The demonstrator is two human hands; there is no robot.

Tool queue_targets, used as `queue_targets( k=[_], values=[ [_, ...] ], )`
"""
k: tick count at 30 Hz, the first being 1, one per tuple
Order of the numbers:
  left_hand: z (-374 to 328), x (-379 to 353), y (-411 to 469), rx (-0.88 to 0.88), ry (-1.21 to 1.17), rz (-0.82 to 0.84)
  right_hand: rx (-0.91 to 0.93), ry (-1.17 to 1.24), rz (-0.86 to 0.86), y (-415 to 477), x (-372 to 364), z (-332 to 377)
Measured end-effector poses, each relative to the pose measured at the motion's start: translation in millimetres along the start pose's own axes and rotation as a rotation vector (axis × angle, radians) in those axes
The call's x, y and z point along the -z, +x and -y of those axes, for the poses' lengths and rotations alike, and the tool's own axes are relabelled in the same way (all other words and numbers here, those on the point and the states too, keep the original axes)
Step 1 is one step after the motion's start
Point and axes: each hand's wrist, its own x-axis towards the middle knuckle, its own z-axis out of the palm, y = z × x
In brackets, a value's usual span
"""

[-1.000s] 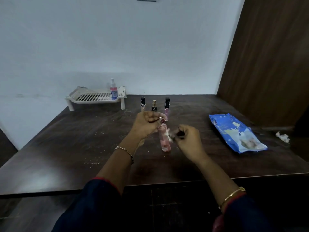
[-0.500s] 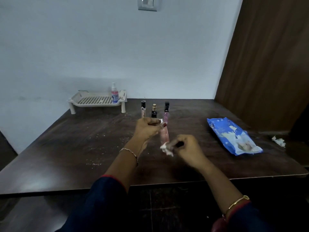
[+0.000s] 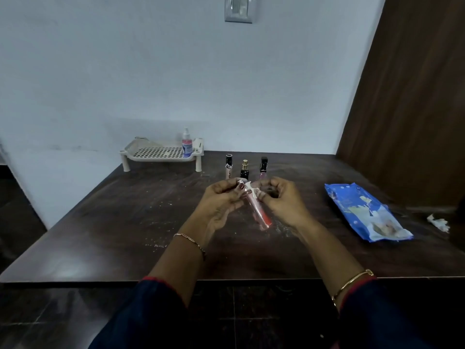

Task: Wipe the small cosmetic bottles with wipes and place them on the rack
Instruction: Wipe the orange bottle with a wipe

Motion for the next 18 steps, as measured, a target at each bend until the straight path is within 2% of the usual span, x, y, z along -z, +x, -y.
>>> queue_targets(
  k=[5, 10, 13, 18],
  values=[
    [-12, 24, 0, -0.037, -0.218, -0.133, -0.025, -0.121, 0.059, 8, -5, -4],
    [-48, 72, 7, -0.134, -0.224, -0.206, -0.125, -0.089, 0.146, 18, -27, -11],
    [-78, 97, 18, -0.192, -0.163, -0.266, -0.153, -0.063, 0.163, 31, -55, -10],
    [-133, 124, 59, -0.347, 0.137, -0.365, -0.161, 0.009, 0.145, 64, -95, -3]
  ],
)
